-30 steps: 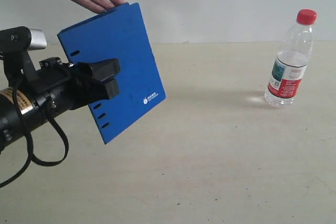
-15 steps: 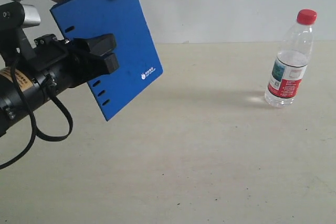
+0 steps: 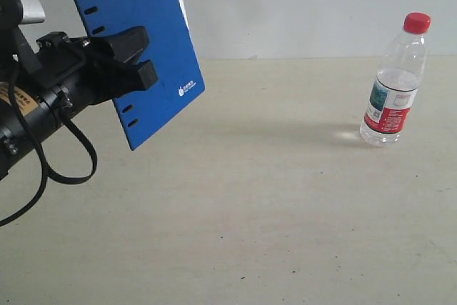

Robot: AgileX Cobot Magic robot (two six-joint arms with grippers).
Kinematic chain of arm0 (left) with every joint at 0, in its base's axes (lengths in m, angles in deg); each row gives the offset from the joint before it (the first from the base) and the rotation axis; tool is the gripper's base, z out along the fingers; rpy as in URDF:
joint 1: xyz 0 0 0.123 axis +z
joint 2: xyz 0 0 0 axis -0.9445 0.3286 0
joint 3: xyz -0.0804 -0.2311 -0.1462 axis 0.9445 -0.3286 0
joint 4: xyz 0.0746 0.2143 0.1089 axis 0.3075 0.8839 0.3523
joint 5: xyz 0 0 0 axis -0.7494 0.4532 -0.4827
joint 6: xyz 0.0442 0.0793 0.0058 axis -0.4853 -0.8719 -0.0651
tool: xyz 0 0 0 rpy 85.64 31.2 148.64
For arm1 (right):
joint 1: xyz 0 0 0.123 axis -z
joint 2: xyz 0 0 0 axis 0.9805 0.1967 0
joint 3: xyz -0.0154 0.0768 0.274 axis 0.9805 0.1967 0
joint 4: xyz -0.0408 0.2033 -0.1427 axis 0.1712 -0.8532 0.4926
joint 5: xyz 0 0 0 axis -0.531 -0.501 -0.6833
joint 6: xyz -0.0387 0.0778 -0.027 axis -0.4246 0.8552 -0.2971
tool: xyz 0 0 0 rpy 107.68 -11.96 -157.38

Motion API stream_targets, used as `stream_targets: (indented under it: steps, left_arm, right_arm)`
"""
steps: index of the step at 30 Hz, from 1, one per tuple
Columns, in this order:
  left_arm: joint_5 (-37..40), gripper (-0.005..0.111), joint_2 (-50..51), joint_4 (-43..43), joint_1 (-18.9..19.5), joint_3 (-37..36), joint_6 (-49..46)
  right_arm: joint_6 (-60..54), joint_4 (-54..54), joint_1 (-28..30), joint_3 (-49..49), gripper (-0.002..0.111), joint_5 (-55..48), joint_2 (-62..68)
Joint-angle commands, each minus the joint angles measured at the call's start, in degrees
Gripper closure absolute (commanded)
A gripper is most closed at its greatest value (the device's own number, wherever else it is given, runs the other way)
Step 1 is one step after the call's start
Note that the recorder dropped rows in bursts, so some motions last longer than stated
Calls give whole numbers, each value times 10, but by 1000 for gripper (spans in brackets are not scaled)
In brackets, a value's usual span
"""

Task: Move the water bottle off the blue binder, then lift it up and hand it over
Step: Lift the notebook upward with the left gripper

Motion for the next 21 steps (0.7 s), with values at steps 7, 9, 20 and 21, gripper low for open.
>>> stream_targets:
  steps: [7,9,20,21]
  left_arm:
    - [-6,71,-7,39,-3,4,-7]
    - [-6,53,-7,39,-3,4,-7]
    - [-6,45,-7,40,-1,4,-7]
    - [-6,45,-7,40,-1,4,-7]
  right_arm:
    - [2,3,0,0,109,3,-6]
    - [3,3,0,0,109,3,-6]
    - [3,3,0,0,109,4,-6]
    - [3,3,0,0,109,4,-6]
